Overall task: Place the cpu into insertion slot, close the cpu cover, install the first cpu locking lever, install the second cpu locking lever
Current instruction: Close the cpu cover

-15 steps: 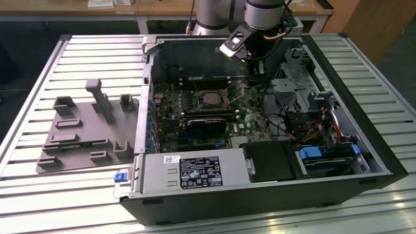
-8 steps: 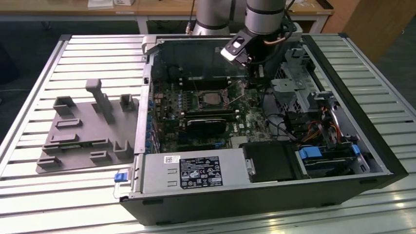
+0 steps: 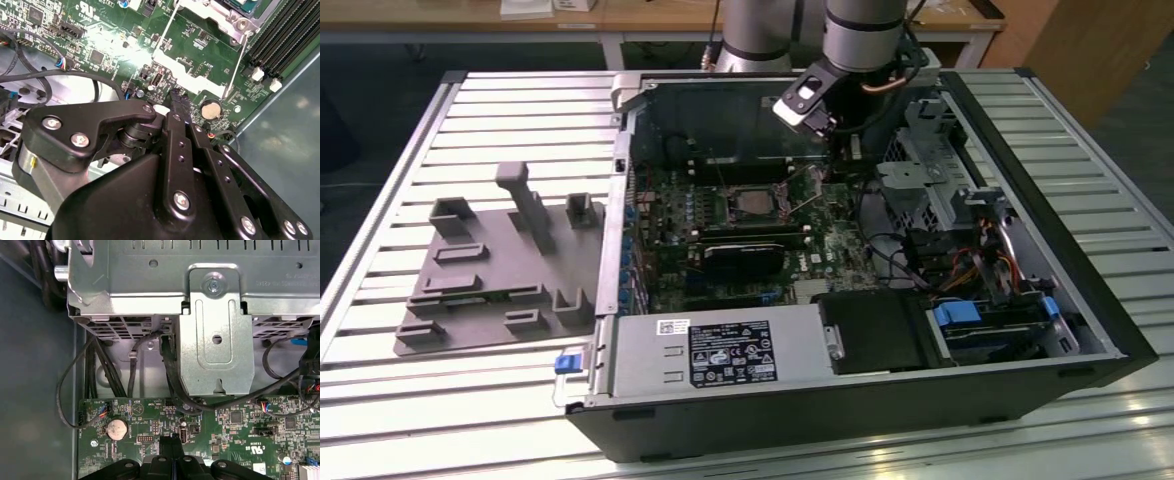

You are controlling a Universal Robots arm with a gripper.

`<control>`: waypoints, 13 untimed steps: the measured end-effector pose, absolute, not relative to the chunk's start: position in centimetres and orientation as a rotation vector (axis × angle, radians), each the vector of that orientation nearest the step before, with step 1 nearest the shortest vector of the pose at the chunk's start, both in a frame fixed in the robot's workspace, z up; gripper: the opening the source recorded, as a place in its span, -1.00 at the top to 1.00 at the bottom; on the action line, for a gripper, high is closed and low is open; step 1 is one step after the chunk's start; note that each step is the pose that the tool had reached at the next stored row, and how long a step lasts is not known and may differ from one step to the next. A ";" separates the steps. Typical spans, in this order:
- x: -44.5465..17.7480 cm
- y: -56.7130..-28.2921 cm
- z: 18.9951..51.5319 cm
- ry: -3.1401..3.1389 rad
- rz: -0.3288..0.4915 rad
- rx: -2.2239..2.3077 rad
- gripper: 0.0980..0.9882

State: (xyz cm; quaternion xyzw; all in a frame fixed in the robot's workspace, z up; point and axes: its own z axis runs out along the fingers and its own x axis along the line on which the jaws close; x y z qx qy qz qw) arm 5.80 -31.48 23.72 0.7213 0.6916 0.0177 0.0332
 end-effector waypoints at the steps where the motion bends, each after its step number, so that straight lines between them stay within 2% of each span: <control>1: 5.8 -31.5 23.7 2.131 0.047 2.223 0.99; 13: 6.0 -31.5 23.7 2.200 -0.114 2.291 0.99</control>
